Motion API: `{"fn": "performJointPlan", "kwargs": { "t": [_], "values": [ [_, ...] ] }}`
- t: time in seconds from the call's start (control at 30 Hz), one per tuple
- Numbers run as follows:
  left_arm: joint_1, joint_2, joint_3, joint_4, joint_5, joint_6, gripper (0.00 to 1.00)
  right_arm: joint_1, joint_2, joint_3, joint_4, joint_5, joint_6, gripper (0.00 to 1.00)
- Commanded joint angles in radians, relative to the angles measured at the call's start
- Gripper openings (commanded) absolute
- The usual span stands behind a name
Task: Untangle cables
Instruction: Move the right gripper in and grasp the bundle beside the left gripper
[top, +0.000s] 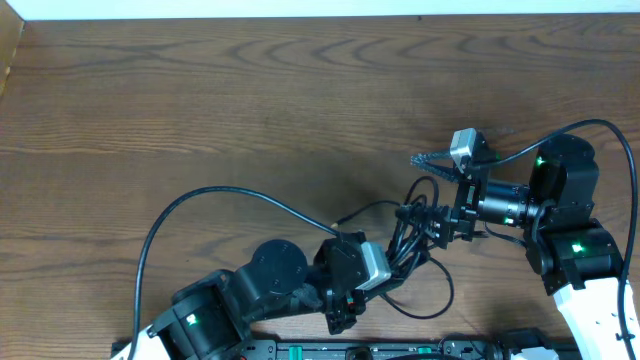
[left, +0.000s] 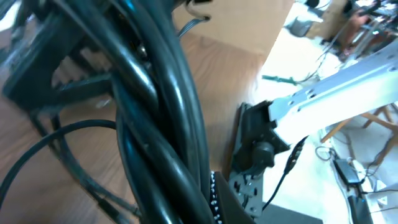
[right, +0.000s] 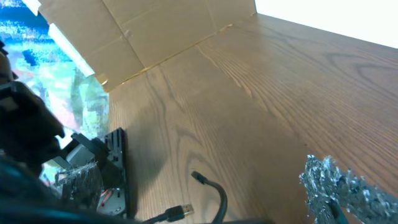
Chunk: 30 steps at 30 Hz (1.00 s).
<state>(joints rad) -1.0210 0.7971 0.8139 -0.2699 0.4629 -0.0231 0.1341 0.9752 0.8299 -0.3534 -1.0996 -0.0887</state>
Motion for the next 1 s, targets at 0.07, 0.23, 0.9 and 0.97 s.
{"fn": "performJointPlan", "kwargs": {
  "t": [0.07,0.23,0.9,0.97],
  "values": [
    [-0.001,0.008,0.033,0.082,0.175,0.027,0.08,-0.002,-0.002,0.008,0.0,0.275,-0.013,0.99],
    [-0.001,0.011,0.033,0.093,0.25,0.025,0.08,-0.002,-0.002,0.008,0.0,0.674,0.019,0.99],
    [-0.002,0.011,0.033,-0.009,0.248,-0.008,0.08,-0.002,-0.002,0.008,0.02,1.036,0.032,0.99],
    [-0.001,0.011,0.033,-0.008,0.181,-0.043,0.08,-0.002,-0.002,0.008,-0.017,1.032,0.032,0.99]
  ]
}}
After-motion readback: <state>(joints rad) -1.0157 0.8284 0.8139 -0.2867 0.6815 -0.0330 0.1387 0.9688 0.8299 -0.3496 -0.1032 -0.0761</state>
